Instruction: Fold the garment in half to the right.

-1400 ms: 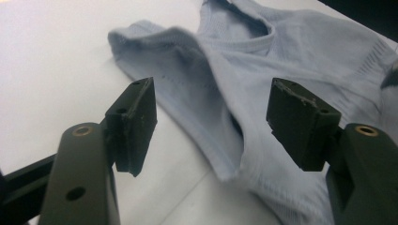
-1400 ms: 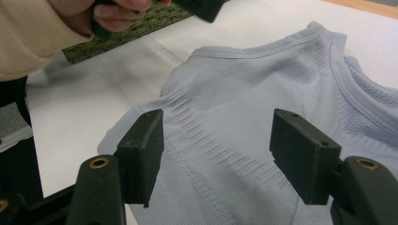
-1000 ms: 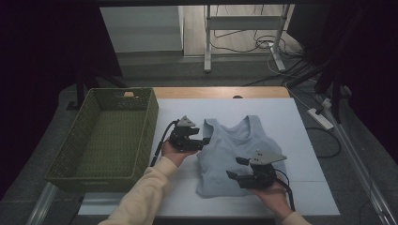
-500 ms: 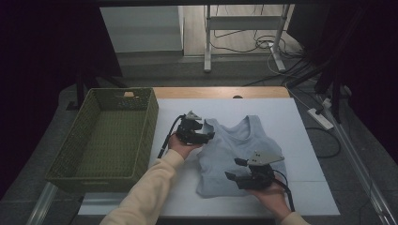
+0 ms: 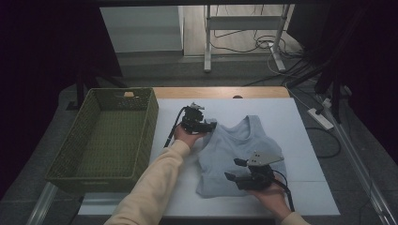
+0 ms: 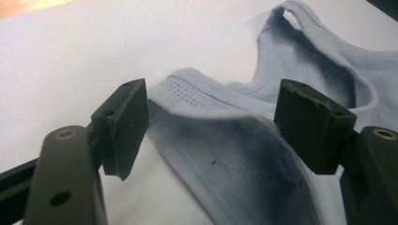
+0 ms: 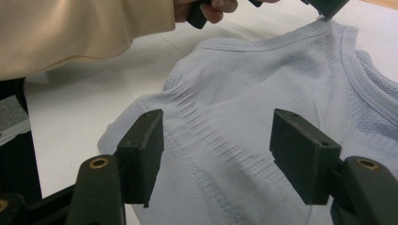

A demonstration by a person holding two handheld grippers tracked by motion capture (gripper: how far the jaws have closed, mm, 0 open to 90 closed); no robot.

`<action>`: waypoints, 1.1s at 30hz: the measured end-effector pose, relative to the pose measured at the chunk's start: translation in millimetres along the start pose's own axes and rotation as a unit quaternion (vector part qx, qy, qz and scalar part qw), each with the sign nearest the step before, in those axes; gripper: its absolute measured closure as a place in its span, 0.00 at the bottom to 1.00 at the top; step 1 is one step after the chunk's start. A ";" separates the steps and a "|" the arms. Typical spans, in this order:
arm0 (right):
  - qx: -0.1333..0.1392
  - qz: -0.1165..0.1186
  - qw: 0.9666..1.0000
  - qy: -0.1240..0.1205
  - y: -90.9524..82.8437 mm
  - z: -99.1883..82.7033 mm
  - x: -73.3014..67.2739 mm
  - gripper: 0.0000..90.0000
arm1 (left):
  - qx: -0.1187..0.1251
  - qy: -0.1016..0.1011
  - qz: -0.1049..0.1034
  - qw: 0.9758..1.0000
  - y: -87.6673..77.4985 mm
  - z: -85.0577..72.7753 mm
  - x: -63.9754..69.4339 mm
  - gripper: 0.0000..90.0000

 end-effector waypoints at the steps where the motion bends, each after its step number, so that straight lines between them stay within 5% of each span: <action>1: 0.000 0.000 1.000 0.001 -0.5 0.2 0.4 0.39 | -0.002 -0.001 0.001 1.000 1.1 0.5 -1.3 0.30; 20: -0.001 -0.002 1.000 0.001 0.5 -0.6 0.8 0.39 | -0.009 -0.006 -0.015 1.000 4.9 2.0 1.8 0.28; 33: -0.002 -0.001 1.000 0.000 0.6 -1.0 0.1 0.39 | -0.047 -0.010 -0.021 0.999 10.4 -21.4 0.4 0.25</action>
Point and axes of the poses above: each handheld gripper's, and its own axes: y roughly forward along the jaws, z roughly out of its top, x roughly to its right, the point moved 10 cm from there along y, roughly forward along the jaws, and after that the axes turned 12 degrees about y, right-handed, at the moved point
